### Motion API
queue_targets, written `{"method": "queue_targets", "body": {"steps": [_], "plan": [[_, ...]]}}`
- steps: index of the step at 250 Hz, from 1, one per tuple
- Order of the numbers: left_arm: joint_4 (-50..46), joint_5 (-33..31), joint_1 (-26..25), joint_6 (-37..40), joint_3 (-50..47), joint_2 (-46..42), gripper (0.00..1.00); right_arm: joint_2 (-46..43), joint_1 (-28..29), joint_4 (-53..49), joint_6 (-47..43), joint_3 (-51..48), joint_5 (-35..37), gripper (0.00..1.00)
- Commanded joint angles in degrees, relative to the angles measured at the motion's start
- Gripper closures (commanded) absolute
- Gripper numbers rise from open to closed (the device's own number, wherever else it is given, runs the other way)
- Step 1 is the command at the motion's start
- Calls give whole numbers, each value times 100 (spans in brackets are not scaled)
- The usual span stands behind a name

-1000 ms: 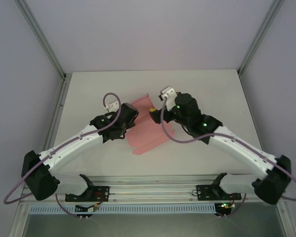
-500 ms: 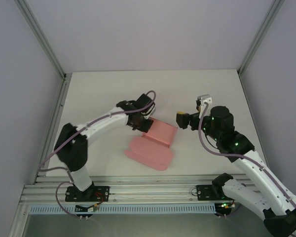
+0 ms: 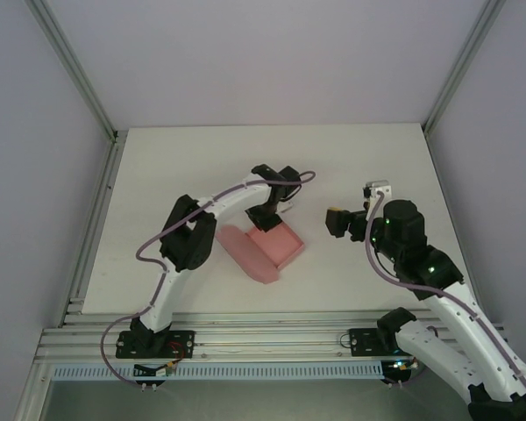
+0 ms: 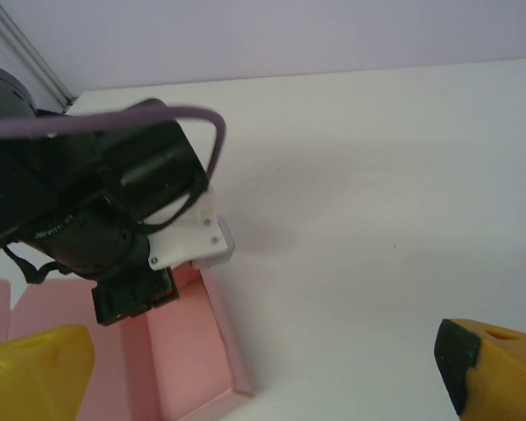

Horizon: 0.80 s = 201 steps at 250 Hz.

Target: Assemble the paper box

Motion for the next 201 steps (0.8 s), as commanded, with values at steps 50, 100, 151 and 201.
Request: {"method": "queue_targets", "body": {"steps": [50,100,151,201], "plan": [[-95,-701,-303,783,446,479,86,-250,-66,-308,134,-95,227,0],[-86,-527,-343,845,934,382,65,-285,-95,-439,119,-92,256,0],[-297,117,-350,732,1686,254,51,-142,-249,-593,-4,-43,217,0],[93,32,-263,198,1867,-414,7,767,-852,-928,-451,292,-1330,0]]}}
